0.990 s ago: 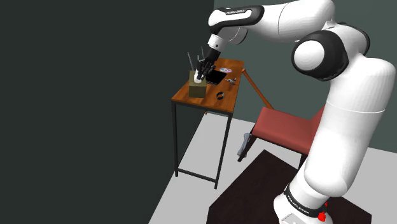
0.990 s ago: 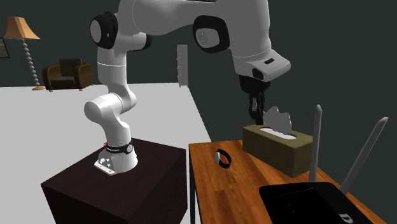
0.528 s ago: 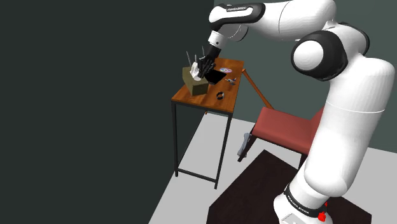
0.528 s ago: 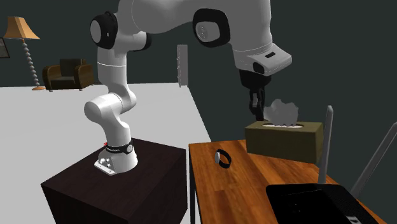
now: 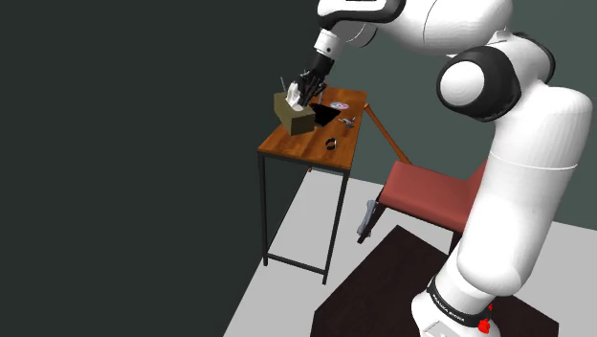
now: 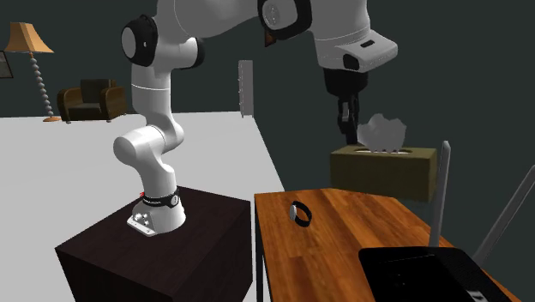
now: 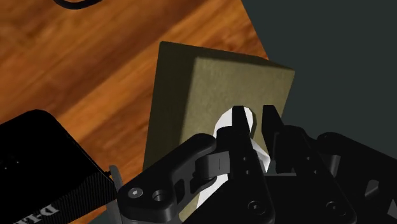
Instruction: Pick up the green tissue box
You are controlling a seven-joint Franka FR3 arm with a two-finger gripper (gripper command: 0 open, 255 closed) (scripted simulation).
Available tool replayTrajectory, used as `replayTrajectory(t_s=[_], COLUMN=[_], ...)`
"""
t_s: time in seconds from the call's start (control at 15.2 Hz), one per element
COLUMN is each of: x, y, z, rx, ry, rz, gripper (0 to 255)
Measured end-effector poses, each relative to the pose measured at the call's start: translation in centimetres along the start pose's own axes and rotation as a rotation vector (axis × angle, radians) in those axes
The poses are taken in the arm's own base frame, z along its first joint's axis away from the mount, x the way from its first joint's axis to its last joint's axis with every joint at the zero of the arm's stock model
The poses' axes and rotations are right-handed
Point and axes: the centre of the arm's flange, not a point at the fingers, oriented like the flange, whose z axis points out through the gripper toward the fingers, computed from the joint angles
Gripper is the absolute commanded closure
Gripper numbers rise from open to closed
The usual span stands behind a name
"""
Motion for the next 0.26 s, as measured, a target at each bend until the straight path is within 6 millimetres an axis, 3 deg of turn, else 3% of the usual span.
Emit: replayTrajectory(t_s=[0.26], x=[0.3], y=[-0.6], z=[-1.7], rx=[0.000], ry=[0.000], rz=[0.000], gripper=[255])
